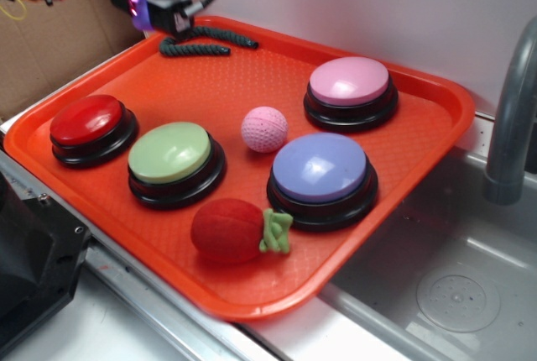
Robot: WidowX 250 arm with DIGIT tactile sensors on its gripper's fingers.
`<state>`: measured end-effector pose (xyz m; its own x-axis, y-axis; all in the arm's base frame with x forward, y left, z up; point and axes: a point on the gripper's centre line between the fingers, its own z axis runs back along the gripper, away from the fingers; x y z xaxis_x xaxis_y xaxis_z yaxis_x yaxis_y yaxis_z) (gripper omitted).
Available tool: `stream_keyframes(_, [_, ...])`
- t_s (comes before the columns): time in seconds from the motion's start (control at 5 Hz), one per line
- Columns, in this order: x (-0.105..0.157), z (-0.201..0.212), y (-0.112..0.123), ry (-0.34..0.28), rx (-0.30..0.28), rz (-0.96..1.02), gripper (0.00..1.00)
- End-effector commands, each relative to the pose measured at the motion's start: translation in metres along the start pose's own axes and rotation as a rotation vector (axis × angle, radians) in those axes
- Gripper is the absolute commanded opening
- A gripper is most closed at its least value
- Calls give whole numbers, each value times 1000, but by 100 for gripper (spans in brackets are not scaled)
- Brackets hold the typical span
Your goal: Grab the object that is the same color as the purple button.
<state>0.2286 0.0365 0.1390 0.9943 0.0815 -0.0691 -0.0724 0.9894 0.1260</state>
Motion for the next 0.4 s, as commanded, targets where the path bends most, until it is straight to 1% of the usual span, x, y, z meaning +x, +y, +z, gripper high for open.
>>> stream_keyframes(0.0, [-37, 70, -35, -155, 65, -15, 0])
stream_keyframes(0.2, [-39, 72, -31, -161, 108, 26, 17])
